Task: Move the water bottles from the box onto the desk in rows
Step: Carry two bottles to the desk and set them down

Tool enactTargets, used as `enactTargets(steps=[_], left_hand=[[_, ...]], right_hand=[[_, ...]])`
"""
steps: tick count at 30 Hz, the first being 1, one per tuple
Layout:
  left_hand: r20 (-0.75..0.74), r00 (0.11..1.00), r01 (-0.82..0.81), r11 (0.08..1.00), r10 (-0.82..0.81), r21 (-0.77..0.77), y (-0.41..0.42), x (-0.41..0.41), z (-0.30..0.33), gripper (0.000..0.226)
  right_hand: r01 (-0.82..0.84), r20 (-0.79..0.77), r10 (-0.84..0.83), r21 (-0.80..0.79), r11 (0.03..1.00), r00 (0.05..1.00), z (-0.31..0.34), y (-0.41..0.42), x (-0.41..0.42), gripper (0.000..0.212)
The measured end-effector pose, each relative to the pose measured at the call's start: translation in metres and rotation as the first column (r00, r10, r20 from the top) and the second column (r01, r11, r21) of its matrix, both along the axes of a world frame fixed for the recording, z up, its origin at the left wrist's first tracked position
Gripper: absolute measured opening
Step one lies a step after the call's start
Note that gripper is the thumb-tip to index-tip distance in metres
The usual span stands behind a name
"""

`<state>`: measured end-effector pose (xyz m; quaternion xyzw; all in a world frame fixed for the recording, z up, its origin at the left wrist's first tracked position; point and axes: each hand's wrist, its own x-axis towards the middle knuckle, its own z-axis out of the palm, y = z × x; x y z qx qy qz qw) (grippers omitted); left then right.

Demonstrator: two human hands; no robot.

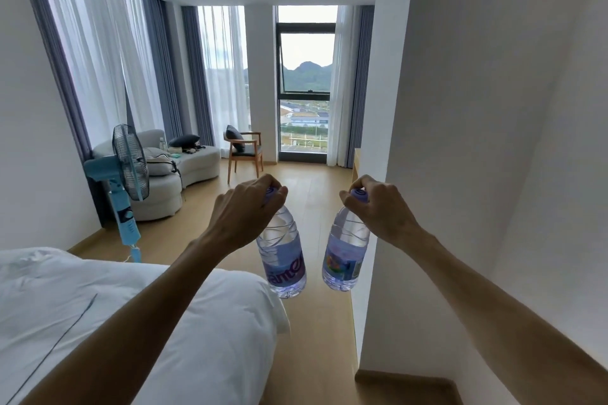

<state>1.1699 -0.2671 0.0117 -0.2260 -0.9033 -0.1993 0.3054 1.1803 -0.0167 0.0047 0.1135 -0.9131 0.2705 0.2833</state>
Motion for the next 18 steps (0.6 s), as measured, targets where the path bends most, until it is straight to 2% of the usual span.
enactTargets(steps=[11, 15, 18], left_hand=[[0.027, 0.999, -0.046, 0.999, 0.046, -0.017, 0.027, -0.195, -0.008, 0.032], [0.055, 0.997, -0.059, 0.998, 0.058, 0.013, 0.037, -0.271, -0.007, 0.044], [0.056, 0.995, -0.078, 0.997, 0.077, 0.018, 0.045, -0.327, -0.002, 0.041]], right_hand=[[-0.042, -0.037, 0.041, -0.040, 0.998, 0.998, -0.009, 0.025, -0.217, 0.026], [-0.076, -0.047, 0.074, -0.031, 0.997, 0.996, -0.006, 0.034, -0.299, 0.028], [-0.086, -0.044, 0.084, -0.029, 0.996, 0.995, -0.004, 0.040, -0.358, 0.028]])
